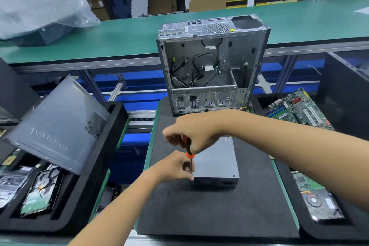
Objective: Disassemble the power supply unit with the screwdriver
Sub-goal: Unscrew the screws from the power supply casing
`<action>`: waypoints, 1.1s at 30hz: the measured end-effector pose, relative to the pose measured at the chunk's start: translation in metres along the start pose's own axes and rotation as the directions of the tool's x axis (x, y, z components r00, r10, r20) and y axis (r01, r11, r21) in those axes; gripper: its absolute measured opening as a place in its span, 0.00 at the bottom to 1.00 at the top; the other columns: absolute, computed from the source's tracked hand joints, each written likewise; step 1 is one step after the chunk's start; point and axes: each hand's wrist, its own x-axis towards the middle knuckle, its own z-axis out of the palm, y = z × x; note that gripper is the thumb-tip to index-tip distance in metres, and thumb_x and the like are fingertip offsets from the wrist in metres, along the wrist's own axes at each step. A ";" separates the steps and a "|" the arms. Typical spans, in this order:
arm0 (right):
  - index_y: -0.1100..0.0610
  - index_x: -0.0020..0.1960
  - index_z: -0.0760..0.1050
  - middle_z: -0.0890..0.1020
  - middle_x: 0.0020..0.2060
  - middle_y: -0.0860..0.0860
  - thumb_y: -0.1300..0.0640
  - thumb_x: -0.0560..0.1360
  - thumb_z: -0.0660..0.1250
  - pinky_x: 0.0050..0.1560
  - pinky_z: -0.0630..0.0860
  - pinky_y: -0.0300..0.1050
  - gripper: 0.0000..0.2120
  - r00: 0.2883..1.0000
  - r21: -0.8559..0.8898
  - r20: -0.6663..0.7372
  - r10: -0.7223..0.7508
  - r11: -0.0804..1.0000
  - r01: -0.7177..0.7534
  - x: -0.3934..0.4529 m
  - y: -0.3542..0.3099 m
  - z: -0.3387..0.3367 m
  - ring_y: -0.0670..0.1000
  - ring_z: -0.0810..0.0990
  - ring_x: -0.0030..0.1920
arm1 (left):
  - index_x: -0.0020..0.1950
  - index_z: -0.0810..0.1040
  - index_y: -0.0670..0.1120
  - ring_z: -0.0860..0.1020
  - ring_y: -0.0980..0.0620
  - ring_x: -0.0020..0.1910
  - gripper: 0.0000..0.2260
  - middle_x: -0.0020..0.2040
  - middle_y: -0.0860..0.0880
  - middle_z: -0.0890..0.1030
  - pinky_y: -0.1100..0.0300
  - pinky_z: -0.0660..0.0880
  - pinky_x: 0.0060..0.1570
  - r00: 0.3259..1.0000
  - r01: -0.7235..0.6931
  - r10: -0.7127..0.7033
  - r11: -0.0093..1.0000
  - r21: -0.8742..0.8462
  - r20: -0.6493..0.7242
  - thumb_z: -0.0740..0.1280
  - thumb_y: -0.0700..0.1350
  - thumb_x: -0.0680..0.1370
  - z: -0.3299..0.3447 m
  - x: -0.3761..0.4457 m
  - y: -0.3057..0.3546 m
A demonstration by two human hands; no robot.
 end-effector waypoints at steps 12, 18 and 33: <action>0.53 0.51 0.68 0.77 0.38 0.42 0.59 0.73 0.69 0.33 0.67 0.33 0.11 0.999 0.030 -0.031 -0.017 0.999 0.018 0.002 0.011 -0.001 0.41 0.73 0.37 | 0.40 0.81 0.44 0.79 0.53 0.36 0.06 0.36 0.49 0.81 0.58 0.78 0.42 1.000 0.018 -0.018 0.999 0.030 -0.004 0.75 0.44 0.69 0.001 -0.001 0.002; 0.54 0.49 0.67 0.79 0.38 0.47 0.43 0.78 0.63 0.35 0.70 0.44 0.14 0.992 -0.102 -0.069 0.107 0.988 -0.114 0.004 0.012 0.004 0.49 0.78 0.40 | 0.41 0.80 0.44 0.79 0.50 0.39 0.07 0.40 0.48 0.82 0.51 0.78 0.46 0.999 0.051 -0.051 0.997 0.059 -0.003 0.75 0.47 0.69 0.001 0.000 0.003; 0.56 0.50 0.69 0.78 0.39 0.50 0.45 0.79 0.60 0.37 0.70 0.46 0.13 0.996 -0.151 -0.072 0.059 0.986 -0.070 0.006 0.003 0.007 0.50 0.77 0.39 | 0.42 0.80 0.44 0.77 0.56 0.36 0.07 0.35 0.51 0.80 0.61 0.78 0.41 0.998 0.059 -0.059 0.998 0.004 0.011 0.74 0.45 0.70 0.000 -0.001 0.004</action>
